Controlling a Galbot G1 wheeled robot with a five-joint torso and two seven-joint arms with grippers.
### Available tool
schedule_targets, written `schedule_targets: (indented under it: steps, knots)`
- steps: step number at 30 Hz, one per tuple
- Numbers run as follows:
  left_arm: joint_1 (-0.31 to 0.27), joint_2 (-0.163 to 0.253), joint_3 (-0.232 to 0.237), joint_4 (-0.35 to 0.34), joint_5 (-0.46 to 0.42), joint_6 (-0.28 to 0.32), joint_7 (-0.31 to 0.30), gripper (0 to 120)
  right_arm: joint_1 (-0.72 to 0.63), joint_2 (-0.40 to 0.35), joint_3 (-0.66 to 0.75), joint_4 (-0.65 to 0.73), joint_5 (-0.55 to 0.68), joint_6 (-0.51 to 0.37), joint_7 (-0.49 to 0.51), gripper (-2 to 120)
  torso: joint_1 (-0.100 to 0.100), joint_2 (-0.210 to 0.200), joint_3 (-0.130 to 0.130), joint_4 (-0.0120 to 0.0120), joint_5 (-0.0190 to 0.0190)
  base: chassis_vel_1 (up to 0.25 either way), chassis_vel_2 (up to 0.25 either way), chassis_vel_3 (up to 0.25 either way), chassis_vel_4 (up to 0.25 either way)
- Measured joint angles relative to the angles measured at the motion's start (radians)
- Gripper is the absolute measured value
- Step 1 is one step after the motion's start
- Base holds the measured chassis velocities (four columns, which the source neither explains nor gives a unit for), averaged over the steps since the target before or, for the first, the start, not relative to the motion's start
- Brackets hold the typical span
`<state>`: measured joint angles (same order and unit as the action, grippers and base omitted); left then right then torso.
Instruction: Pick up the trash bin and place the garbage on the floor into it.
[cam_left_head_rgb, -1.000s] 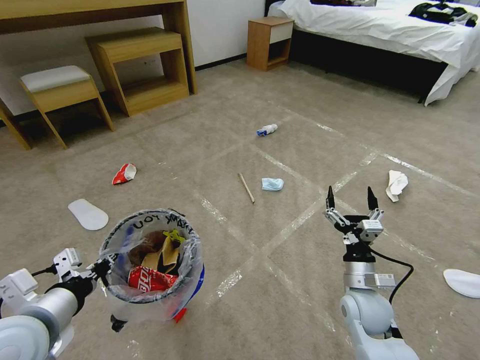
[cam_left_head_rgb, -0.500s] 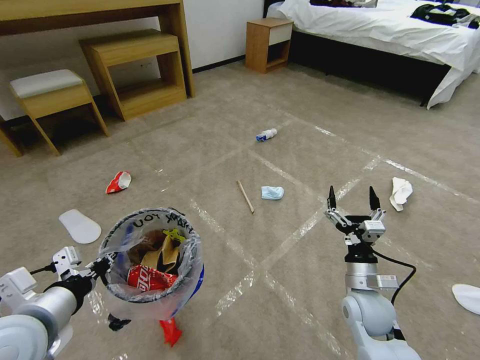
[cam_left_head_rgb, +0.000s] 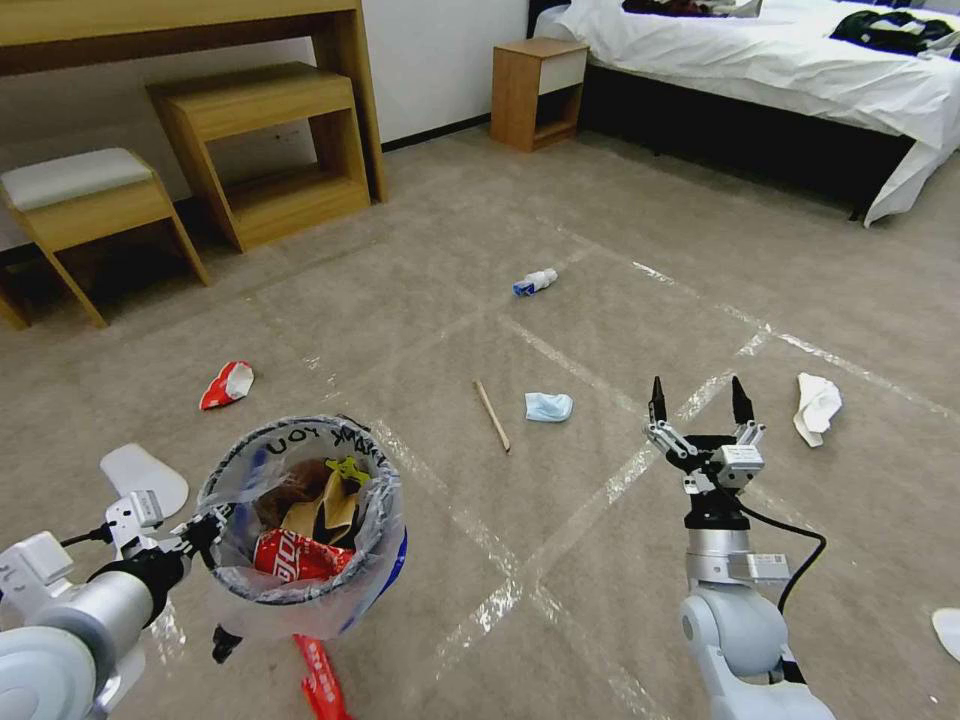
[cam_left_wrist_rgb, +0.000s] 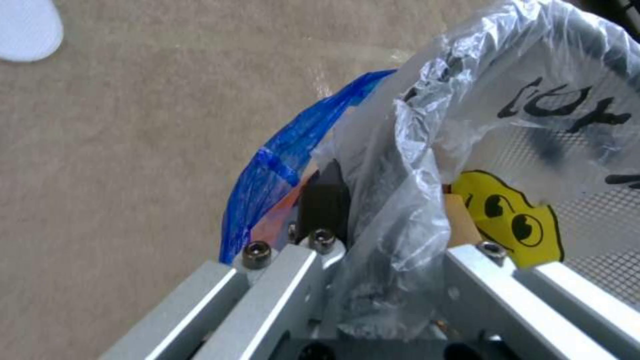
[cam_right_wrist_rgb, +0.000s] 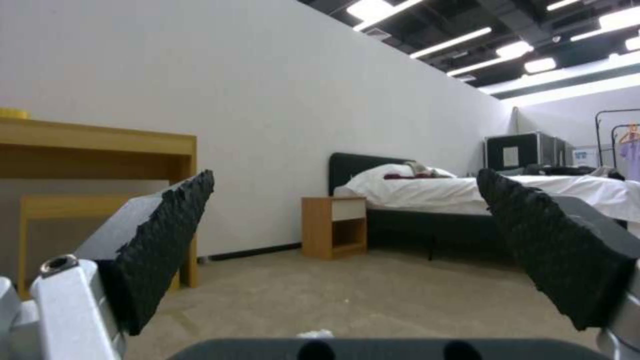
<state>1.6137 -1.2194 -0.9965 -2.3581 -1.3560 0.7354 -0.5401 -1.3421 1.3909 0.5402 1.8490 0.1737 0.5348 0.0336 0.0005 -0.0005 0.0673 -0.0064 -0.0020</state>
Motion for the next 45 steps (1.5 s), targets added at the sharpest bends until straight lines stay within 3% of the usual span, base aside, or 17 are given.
schedule_targets:
  steps: [26,39,45]
  knots:
    - [-0.019,0.024,-0.002,0.024,-0.010,-0.002,-0.001,0,0.032,0.005,-0.017,-0.025,-0.004,0.001,-0.003,100,0.000,0.000,0.000,0.0000,-0.0001,-0.137,0.136,0.137,-0.146]
    - [-0.020,0.039,0.004,0.042,0.010,-0.002,0.027,0,0.038,0.001,-0.012,-0.028,0.001,0.001,-0.002,100,0.000,0.000,0.000,0.0000,0.0000,-0.162,0.164,0.156,-0.157]
    - [-0.020,0.053,0.010,0.056,0.040,-0.002,0.068,0,0.044,-0.001,-0.012,-0.035,-0.001,0.017,-0.003,100,0.000,0.000,0.000,0.0002,0.0000,-0.180,0.161,0.154,-0.155]
